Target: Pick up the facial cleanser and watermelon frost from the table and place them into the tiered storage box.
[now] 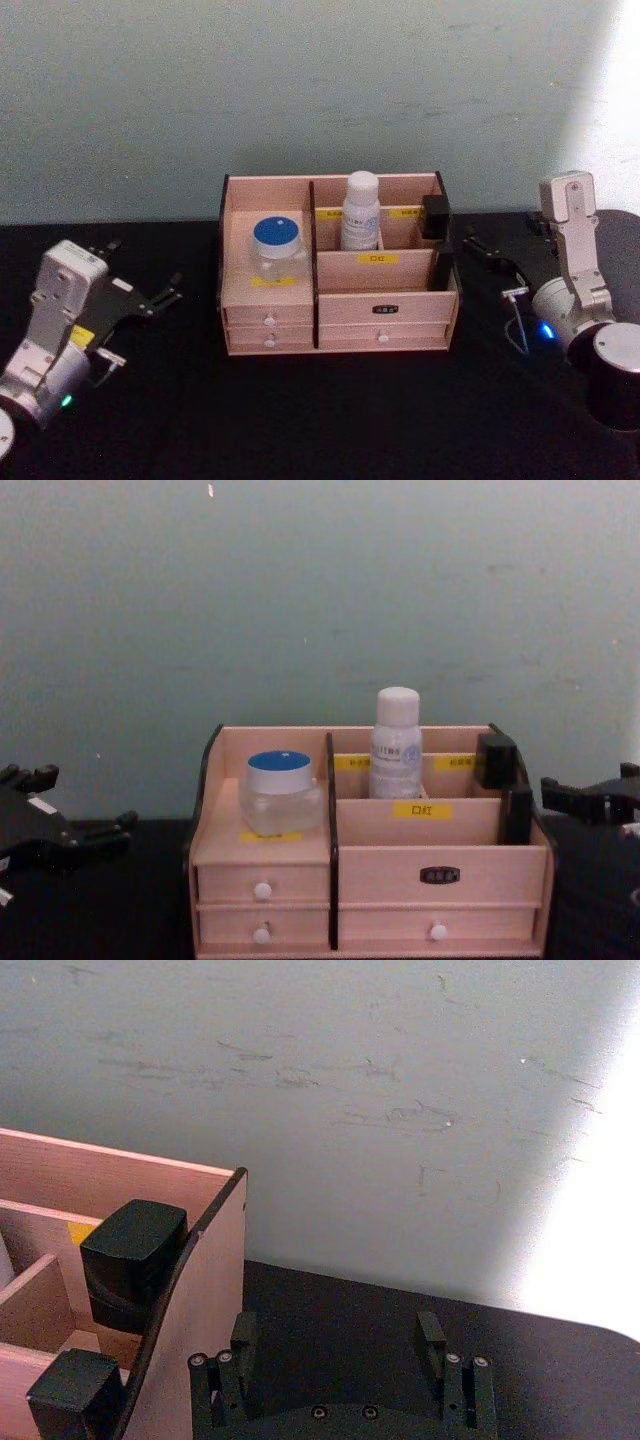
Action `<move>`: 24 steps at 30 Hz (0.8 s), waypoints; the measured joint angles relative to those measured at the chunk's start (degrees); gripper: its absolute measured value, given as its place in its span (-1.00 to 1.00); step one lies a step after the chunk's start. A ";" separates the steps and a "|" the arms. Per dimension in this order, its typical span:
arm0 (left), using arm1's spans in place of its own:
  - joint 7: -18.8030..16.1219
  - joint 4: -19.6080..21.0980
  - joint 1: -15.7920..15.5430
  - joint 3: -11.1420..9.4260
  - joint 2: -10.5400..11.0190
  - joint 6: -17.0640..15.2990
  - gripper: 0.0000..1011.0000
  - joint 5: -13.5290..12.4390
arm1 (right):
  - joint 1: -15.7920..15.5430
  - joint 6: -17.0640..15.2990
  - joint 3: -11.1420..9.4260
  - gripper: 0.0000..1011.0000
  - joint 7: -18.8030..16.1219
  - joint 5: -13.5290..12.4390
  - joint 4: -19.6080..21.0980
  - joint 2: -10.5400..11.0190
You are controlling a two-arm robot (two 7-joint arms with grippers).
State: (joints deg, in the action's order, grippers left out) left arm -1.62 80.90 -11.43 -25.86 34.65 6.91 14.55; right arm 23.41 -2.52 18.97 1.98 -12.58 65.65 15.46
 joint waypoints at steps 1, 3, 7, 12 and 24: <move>0.00 0.00 0.00 0.00 0.00 0.00 0.98 0.00 | 0.00 0.00 0.00 0.98 0.00 0.00 0.00 0.00; 0.00 0.00 0.00 0.00 0.00 0.00 0.98 0.00 | 0.00 0.00 0.01 0.98 0.00 -0.01 0.01 0.01; 0.00 0.00 0.00 0.00 0.00 0.00 0.98 0.00 | -0.01 0.01 0.03 0.98 0.01 -0.02 0.03 0.03; 0.00 0.00 0.00 0.00 0.00 0.00 0.98 0.00 | -0.03 0.02 0.06 0.98 0.03 -0.05 0.07 0.06; 0.00 0.00 0.00 0.00 0.00 0.00 0.98 0.00 | -0.04 0.04 0.06 0.98 0.04 -0.06 0.10 0.07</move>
State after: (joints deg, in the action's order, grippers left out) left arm -1.62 80.90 -11.43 -25.86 34.65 6.91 14.55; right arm 23.37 -2.49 19.02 2.02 -12.65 65.75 15.53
